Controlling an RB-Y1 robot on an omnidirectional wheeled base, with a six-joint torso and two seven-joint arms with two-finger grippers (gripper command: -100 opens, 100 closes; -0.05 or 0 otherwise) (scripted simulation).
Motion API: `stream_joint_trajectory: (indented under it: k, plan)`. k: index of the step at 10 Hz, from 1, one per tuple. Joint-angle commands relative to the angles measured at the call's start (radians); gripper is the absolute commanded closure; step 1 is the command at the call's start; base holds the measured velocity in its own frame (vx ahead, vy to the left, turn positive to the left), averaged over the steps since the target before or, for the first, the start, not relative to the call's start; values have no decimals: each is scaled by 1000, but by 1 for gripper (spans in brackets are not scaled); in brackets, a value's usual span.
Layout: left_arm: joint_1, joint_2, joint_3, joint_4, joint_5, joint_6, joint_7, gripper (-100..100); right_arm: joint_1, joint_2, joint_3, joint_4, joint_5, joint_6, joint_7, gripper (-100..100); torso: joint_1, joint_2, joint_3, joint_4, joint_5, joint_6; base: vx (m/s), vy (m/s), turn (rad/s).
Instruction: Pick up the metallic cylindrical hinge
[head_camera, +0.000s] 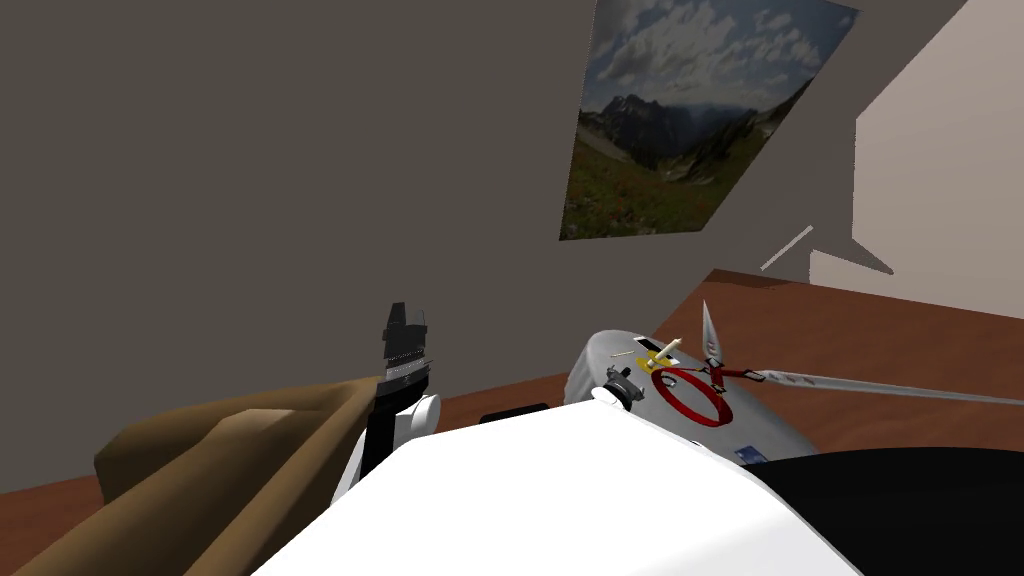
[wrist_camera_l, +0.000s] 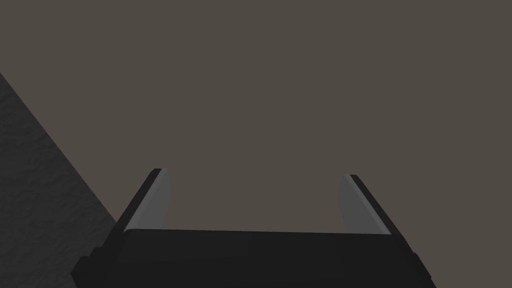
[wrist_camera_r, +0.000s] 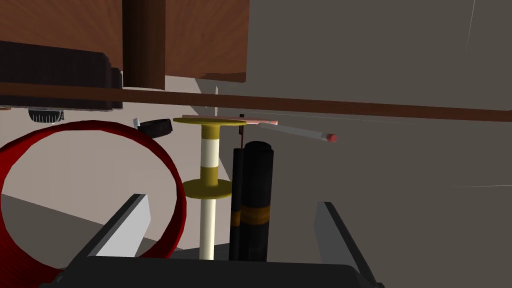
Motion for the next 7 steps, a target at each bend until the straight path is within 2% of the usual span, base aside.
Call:
stream_joint_trajectory:
  k: [1, 3, 4, 5, 6, 7]
  plan:
    - [0, 0, 0, 0, 0, 0, 0, 0, 26, -41, -15, 6, -14, -23, -30, -100, 0, 0, 0, 0, 0, 0, 8, 67, 227]
    - [0, 0, 0, 0, 0, 0, 0, 0, 56, -107, -37, 57, -33, -63, -102, -100, 3, 0, 0, 0, 1, -1, 40, 123, 327]
    - [0, 0, 0, 0, 0, 0, 0, 0, 56, -127, -37, 58, -33, -63, -115, -100, 5, -2, -1, 0, 1, -1, 36, 99, 66]
    - [0, 0, 0, 0, 0, 0, 0, 0, 70, -165, -48, 83, -43, -84, -158, -100, 3, -1, 0, 0, 1, 0, 27, 102, 194]
    - [0, 0, 0, 0, 0, 0, 0, 0, 46, -155, -32, 110, -28, -73, -154, -100, 3, -1, 0, 0, 1, -1, 16, 43, 45]
    - [0, 0, 0, 0, 0, 0, 0, 0, 43, -160, -30, 123, -25, -74, -175, 100, 0, 0, 0, 0, 0, 0, 3, 8, -11]
